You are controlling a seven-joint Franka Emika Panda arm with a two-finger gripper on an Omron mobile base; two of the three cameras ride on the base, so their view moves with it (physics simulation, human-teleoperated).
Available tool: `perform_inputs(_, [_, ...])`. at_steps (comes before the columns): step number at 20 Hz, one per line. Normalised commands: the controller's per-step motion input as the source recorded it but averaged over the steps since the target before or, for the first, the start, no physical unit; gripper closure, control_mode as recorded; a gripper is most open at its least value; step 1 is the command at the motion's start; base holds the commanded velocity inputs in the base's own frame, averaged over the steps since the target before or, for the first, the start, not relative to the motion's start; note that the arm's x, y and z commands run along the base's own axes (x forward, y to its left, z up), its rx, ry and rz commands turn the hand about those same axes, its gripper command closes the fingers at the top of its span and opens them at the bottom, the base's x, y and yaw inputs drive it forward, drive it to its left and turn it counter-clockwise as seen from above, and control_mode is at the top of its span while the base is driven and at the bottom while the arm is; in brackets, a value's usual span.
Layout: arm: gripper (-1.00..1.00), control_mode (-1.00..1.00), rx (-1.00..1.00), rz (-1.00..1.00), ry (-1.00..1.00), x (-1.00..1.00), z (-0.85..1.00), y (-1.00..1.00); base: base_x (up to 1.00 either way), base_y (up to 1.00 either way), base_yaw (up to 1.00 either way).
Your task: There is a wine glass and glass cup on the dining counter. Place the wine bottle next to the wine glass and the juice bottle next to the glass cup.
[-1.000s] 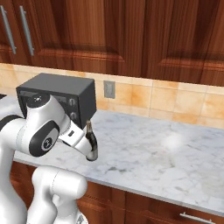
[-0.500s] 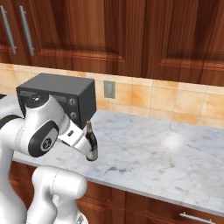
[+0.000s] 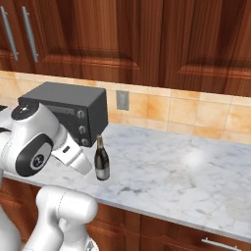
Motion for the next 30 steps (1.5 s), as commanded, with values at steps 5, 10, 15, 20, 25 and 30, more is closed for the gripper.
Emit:
perform_inputs(5, [-1.00,-1.00,0.00,-0.30,-0.01,-0.12,-0.04,0.38,0.00,0.00,0.00])
perform_inputs(10, [-1.00,-1.00,0.01,-0.24,-0.16,0.00,-0.15,0.26,0.00,0.00,0.00])
perform_inputs(15, [-1.00,-1.00,-0.08,-0.19,-0.13,0.25,-0.23,0.18,0.00,0.00,0.00])
perform_inputs(20, [-1.00,-1.00,-0.18,-0.18,-0.07,0.41,-0.31,0.19,0.00,0.00,0.00])
perform_inputs(25, [-1.00,-1.00,-0.13,-0.13,-0.20,0.35,-0.27,0.26,0.00,0.00,0.00])
perform_inputs(30, [-1.00,-1.00,-0.09,-0.03,-0.16,0.33,-0.21,0.02,0.00,0.00,0.00])
